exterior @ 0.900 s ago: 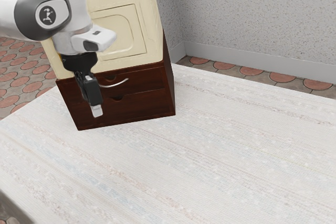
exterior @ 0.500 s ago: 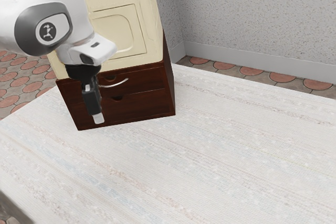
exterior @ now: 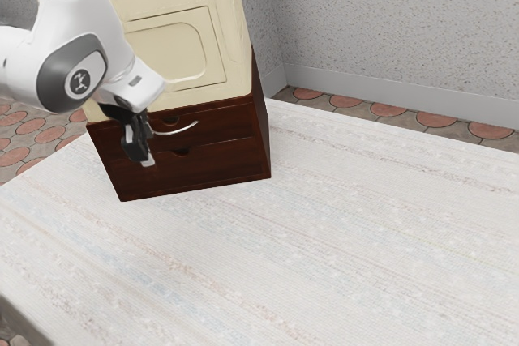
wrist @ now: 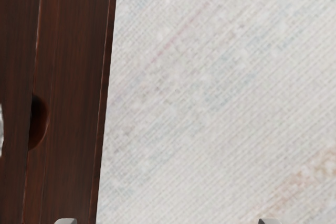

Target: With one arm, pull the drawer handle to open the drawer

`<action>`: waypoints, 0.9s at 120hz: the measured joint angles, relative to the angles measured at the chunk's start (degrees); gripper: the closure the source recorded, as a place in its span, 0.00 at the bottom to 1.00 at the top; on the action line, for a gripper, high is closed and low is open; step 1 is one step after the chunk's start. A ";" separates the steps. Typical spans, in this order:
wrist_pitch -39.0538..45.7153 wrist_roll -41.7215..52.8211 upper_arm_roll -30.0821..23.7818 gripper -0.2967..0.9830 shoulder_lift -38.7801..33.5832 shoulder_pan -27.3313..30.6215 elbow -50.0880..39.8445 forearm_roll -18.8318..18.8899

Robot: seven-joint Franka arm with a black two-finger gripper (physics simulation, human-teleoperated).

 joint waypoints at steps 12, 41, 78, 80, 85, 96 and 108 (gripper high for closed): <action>3.11 2.49 -0.07 0.48 1.41 0.95 0.24 -0.08; 8.82 7.87 -0.10 0.52 3.96 1.43 1.17 -0.52; 11.74 13.27 -0.17 0.53 7.32 2.84 3.52 -2.18; 11.81 13.55 -0.17 0.53 7.53 3.03 3.65 -2.36; 11.97 14.23 -0.18 0.53 7.88 3.48 3.84 -2.74; 12.23 15.58 -0.17 0.54 8.52 4.26 3.97 -3.21; 12.48 16.83 -0.18 0.54 9.06 4.29 4.49 -3.47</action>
